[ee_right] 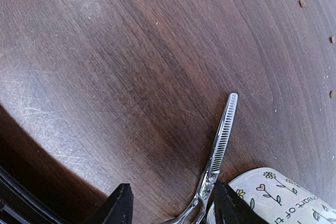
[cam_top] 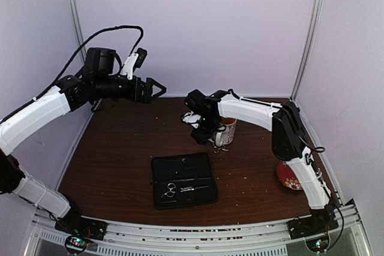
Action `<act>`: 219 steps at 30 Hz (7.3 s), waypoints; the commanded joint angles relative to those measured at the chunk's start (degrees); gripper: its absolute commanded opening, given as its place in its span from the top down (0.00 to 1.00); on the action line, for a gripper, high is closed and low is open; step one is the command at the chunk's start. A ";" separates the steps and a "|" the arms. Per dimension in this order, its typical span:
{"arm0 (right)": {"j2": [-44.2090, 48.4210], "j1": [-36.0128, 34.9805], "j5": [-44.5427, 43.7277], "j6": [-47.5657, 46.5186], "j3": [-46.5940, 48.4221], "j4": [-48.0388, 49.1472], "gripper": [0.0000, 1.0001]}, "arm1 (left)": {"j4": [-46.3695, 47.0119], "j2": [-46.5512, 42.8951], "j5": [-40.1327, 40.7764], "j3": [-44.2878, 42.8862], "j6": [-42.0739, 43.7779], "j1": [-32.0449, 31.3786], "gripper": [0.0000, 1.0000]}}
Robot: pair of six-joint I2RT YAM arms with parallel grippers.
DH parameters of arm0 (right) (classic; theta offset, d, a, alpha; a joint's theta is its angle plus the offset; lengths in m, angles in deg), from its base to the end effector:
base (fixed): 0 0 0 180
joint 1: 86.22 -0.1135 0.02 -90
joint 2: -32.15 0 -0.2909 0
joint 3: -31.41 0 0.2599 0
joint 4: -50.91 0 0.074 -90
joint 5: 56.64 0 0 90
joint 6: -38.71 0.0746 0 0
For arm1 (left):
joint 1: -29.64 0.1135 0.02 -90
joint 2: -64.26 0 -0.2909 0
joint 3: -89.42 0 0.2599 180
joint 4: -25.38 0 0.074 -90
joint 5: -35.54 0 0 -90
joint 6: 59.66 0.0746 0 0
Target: Sort the hair-cutting tools
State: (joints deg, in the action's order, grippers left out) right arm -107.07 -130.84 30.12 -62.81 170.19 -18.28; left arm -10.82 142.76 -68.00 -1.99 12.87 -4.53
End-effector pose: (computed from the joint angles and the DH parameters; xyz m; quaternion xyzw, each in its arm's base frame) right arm 0.3958 0.3846 0.1623 -0.4585 0.8705 0.0237 0.1774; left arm 0.2797 -0.2110 0.3987 0.1846 0.8113 -0.3264 0.4486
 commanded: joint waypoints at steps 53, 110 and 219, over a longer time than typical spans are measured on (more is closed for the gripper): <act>7.80 0.11 2.91 3.17 -13.80 0.32 0.55 | 2.46 4.55 -15.89 -1.35 0.69 0.13 0.16; 22.81 -1.13 11.37 0.55 -46.21 6.42 1.00 | 2.72 6.87 -17.84 -1.33 0.54 0.16 0.22; 40.90 -0.38 0.52 -23.89 -59.18 3.77 1.00 | -6.75 -12.22 6.91 33.64 -20.03 -6.98 0.52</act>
State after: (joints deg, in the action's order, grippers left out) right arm -69.91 -129.97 33.00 -85.87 108.68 -10.61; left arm -19.34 132.77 -59.83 28.61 -1.08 -9.45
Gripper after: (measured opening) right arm 0.089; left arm 0.485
